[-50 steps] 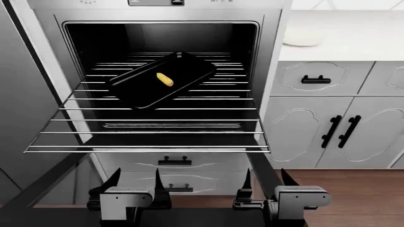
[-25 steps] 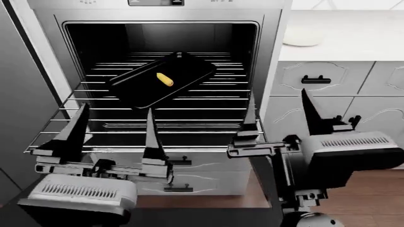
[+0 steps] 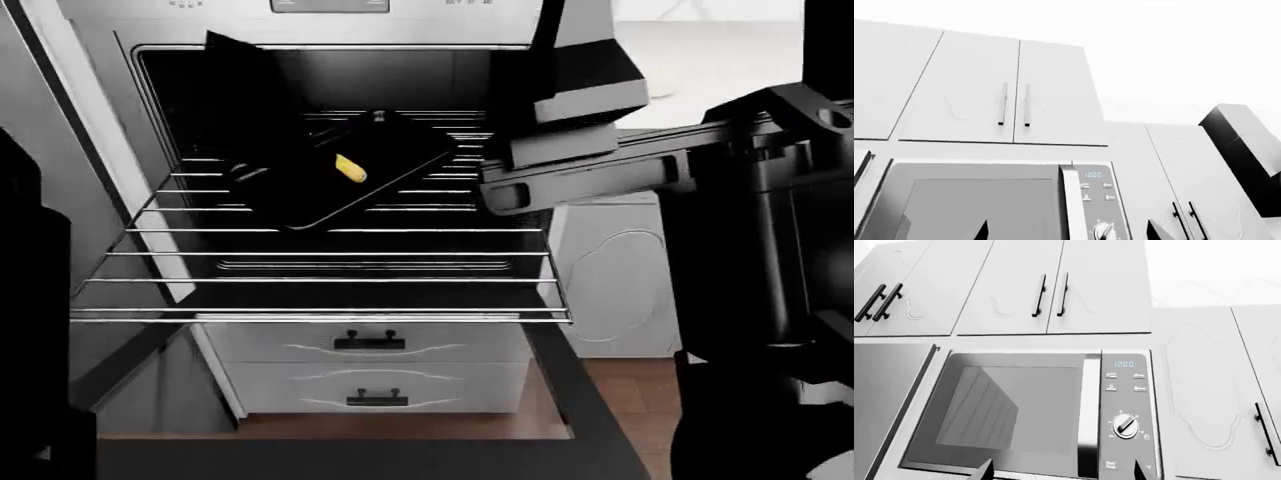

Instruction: Pick the corn from the top rack in the oven and place it on the plate on the counter.

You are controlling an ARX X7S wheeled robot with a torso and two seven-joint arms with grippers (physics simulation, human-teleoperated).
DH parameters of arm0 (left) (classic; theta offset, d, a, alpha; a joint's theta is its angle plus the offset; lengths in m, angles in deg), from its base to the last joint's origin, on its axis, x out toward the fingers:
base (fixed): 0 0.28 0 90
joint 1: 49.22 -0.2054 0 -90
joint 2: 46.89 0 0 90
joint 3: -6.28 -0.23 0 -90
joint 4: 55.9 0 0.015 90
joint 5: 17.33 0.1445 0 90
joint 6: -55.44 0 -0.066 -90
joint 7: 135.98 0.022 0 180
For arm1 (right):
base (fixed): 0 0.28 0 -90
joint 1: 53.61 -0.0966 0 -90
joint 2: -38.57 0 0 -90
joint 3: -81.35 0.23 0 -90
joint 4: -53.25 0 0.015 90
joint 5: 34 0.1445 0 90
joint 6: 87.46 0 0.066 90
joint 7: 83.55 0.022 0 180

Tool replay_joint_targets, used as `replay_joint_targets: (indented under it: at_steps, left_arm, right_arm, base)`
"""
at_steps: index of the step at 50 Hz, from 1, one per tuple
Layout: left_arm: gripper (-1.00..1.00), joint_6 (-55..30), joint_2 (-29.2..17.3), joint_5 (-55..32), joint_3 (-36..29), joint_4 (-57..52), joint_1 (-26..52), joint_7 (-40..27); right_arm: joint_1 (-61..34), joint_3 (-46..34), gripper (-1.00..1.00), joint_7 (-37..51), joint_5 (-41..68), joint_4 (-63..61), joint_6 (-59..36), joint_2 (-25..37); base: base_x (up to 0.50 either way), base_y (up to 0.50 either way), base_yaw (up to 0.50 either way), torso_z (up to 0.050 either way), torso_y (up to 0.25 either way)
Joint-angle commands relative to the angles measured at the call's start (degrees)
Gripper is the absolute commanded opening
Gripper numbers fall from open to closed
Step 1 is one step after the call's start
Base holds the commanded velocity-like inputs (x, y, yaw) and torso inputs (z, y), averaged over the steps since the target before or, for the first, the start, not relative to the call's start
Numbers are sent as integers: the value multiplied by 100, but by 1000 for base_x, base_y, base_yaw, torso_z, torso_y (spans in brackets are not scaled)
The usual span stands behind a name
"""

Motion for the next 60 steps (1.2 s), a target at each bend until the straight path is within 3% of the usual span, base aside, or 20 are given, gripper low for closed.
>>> replay_joint_targets:
  at_steps: [1, 16, 30, 60]
  left_arm:
    - [100, 29, -1383, -1114, -1553, -40, 2209, -1252]
    - [100, -323, -1605, -1243, -1502, -63, 2546, -1043]
    - [100, -1046, -2367, -1804, -1178, 97, 3350, -255]
    - [100, -1329, -2250, -1981, -906, 24, 3294, -223]
  right_arm:
    - [-772, -450, 100, 681, 832, 168, 127, 913]
    - [-1413, -278, 100, 697, 1299, 130, -204, 1095]
    - [-2457, 14, 100, 530, 1957, 196, -765, 1590]
    - [-2435, -32, 100, 630, 2181, 175, -760, 1491]
  base:
    - [0, 0, 0, 0, 0]
    - [0, 0, 0, 0, 0]
    - [0, 0, 0, 0, 0]
    - [17, -5, 0, 0, 0]
